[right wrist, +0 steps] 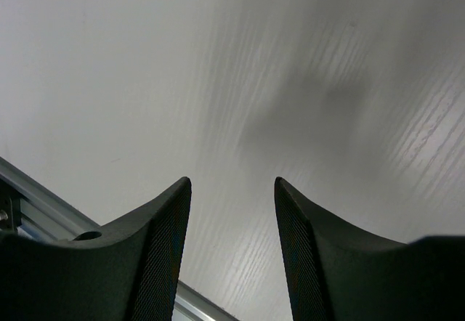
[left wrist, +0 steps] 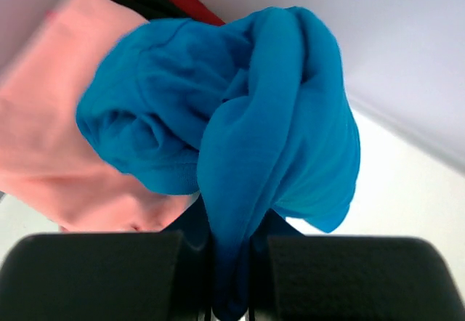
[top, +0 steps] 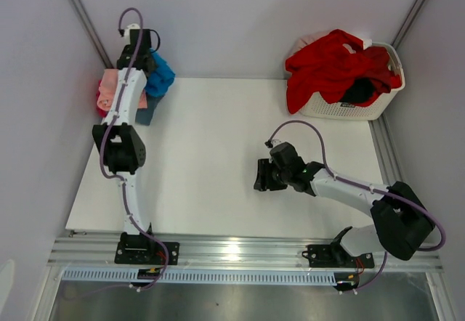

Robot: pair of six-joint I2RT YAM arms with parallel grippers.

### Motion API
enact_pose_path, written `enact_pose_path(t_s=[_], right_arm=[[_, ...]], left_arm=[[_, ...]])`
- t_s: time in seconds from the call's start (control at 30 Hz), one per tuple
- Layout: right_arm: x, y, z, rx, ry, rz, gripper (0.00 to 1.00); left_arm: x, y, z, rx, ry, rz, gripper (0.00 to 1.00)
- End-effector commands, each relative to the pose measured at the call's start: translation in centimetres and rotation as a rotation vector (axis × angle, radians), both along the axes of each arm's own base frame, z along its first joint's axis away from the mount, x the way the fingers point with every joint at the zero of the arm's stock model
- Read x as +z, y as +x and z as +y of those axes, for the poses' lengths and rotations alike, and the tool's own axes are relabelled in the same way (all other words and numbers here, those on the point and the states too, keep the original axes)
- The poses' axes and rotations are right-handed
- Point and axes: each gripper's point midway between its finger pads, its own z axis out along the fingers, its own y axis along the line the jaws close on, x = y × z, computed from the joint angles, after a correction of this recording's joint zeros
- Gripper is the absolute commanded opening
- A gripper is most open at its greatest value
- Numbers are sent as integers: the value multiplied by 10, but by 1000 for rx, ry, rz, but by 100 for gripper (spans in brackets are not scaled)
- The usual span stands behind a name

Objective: Fold and stack the t-shirts
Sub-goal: Put the neatly folded tshirt into the corner of the board with the left arm

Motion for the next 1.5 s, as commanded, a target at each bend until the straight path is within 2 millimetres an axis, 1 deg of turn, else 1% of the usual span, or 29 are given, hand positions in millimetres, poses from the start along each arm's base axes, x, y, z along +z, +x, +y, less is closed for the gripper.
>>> enact_pose_path(t_s=[0.0,0.07,0.13,0.17,0.23,0.27,0.3,0.33,0.37,0.4,0.43,0.47,0.53,0.63,0.73,0.77,0.83,0.97,1.0,1.03,1.07,1.1,1.13,1.27,1.3,1.33,1.4,1.43,1.47], right_arm=[[4,-9,1,-16,-16,-16,53],[2,-16,8,0,-22,-11,53],[0,-20,15,10,-30,-8,54],[-5,-22,16,14,-43,3,53],[-6,-25,23,26,-50,7,53],[-7,-26,25,31,-55,10,53],[-9,-26,29,35,-60,14,53],[-10,-27,30,38,-65,13,53],[-9,-28,33,43,-64,12,53],[-11,-27,34,45,-66,13,53],[-8,-25,37,45,-61,6,54],[-6,-24,39,48,-58,1,54],[-2,-21,43,53,-52,-9,57],[1,-13,42,47,-81,-38,60],[4,-8,44,44,-90,-51,63],[6,-7,44,42,-85,-54,64],[5,-8,45,43,-81,-57,65],[2,-12,42,41,-86,-60,65],[-1,-13,39,40,-91,-54,65],[-2,-14,40,37,-86,-53,66],[1,-15,40,33,-77,-54,66],[2,-16,42,37,-59,-53,66],[3,-17,43,36,-48,-51,66],[9,-19,47,36,-11,-58,66],[10,-18,46,31,-10,-63,66],[10,-16,44,23,-17,-72,66],[14,-15,45,30,-10,-85,66],[19,-14,47,34,5,-98,66],[22,-13,49,39,13,-105,66]], left_arm=[[91,1,54,134,-21,-287,0],[97,2,76,172,-62,-342,0],[92,3,91,200,-84,-347,0],[89,0,108,241,-107,-354,0],[76,-4,126,287,-143,-334,0],[68,-9,142,320,-143,-319,0],[59,-13,150,335,-143,-297,0],[60,-18,157,350,-141,-296,0],[49,-27,172,381,-145,-274,0],[46,-31,178,396,-159,-272,0],[30,-40,182,416,-198,-243,0],[23,-42,185,381,-252,-234,2],[5,-42,182,351,-317,-204,7],[-8,-44,176,317,-357,-156,10],[-9,-44,167,268,-393,-144,15],[-8,-44,162,251,-406,-142,22],[-4,-43,147,187,-457,-140,30],[5,-51,131,144,-516,-149,46],[18,-54,127,125,-513,-187,50],[17,-57,120,95,-527,-192,52],[29,-59,118,75,-521,-225,53],[51,-64,113,47,-502,-285,68],[51,-69,110,31,-504,-293,70],[96,-89,92,-65,-473,-399,73],[100,-94,87,-86,-473,-409,73],[118,-104,77,-124,-463,-450,74],[131,-115,59,-189,-450,-469,78],[147,-128,39,-246,-403,-484,79],[151,-135,27,-283,-384,-483,79]])
